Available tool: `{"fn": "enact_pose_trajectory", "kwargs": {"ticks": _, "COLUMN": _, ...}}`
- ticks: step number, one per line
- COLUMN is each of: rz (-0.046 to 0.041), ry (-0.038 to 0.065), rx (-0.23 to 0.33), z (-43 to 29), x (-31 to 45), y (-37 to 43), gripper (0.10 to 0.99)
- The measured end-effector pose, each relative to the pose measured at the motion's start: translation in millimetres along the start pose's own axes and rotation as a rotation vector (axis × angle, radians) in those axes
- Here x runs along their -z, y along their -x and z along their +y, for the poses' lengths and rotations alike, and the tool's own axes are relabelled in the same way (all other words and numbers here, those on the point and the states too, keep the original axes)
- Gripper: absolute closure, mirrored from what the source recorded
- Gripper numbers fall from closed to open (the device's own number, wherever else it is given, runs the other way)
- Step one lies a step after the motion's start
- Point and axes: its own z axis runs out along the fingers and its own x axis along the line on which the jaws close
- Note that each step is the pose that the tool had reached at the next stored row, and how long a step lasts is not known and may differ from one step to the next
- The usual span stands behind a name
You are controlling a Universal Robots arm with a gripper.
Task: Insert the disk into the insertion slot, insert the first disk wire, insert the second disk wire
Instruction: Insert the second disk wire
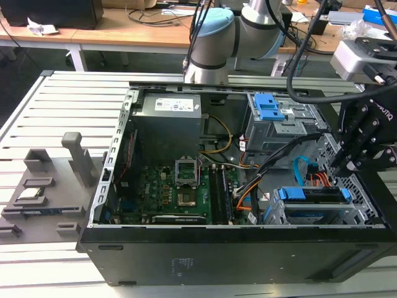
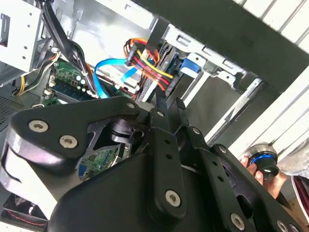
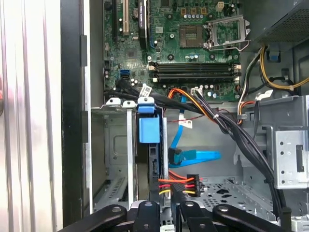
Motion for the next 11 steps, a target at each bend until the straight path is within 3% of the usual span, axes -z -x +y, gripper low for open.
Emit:
{"fn": "enact_pose_trajectory", "kwargs": {"ticks": 3, "rz": -0.0002, "ry": 0.0, "rx": 0.0, "z": 11.8, "x": -1.9, "y": 6.2, "gripper": 0.847}}
{"fn": "enact_pose_trajectory", "kwargs": {"ticks": 8, "rz": -0.0002, "ry": 0.0, "rx": 0.002, "z": 31.5, "x": -5.5, "y": 5.3, "gripper": 0.847}}
{"fn": "enact_pose_trajectory", "kwargs": {"ticks": 11, "rz": 0.0006, "ry": 0.0, "rx": 0.003, "z": 33.8, "x": -6.7, "y": 5.2, "gripper": 0.847}}
